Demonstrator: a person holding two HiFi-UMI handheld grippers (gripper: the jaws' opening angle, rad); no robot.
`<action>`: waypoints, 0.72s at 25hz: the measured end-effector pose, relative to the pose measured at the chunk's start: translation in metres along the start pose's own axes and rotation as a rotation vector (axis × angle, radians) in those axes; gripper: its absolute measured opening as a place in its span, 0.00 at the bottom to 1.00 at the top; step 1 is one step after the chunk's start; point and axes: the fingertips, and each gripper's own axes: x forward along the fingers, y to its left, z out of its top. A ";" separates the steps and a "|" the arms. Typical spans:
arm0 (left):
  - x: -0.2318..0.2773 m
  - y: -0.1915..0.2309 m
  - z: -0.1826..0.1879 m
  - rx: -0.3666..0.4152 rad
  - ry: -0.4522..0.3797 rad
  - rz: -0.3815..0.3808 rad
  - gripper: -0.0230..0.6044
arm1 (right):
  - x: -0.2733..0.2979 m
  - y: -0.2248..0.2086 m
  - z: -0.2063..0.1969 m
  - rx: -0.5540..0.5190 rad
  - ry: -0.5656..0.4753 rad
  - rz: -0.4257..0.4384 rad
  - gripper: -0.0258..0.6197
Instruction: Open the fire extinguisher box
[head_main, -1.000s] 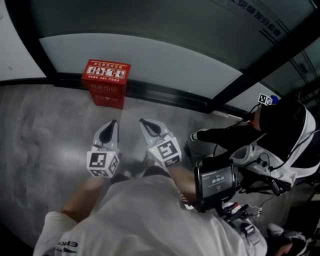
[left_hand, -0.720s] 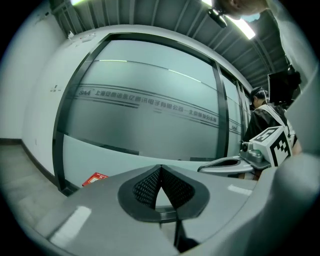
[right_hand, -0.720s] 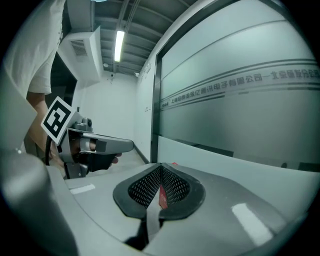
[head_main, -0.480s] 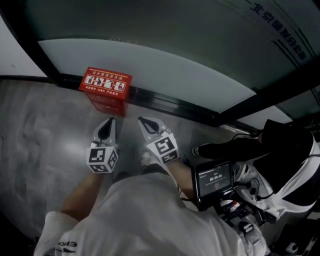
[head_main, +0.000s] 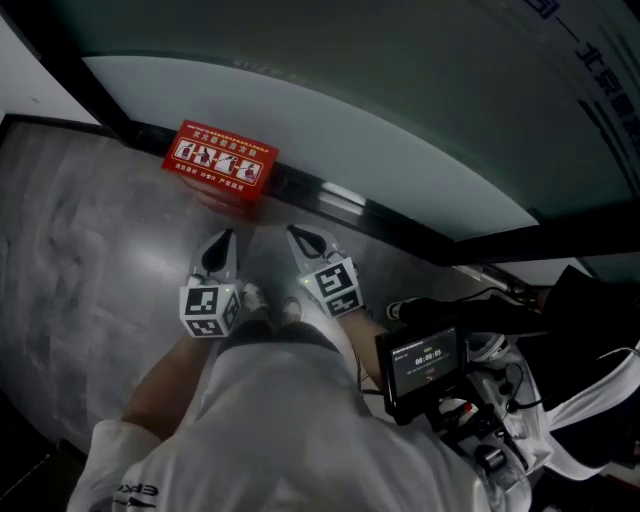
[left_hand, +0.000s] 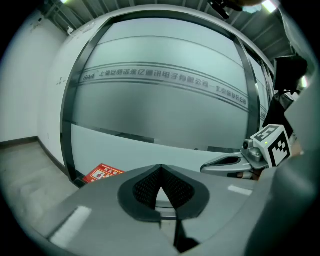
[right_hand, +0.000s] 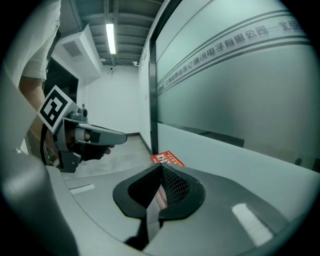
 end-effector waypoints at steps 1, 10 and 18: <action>0.006 0.004 -0.004 -0.007 0.016 0.005 0.04 | 0.008 -0.004 -0.003 -0.008 0.019 0.008 0.06; 0.095 0.062 -0.034 -0.022 0.122 -0.016 0.04 | 0.111 -0.045 -0.035 -0.135 0.196 0.055 0.06; 0.143 0.094 -0.065 -0.073 0.221 0.018 0.04 | 0.169 -0.068 -0.057 -0.405 0.317 0.144 0.06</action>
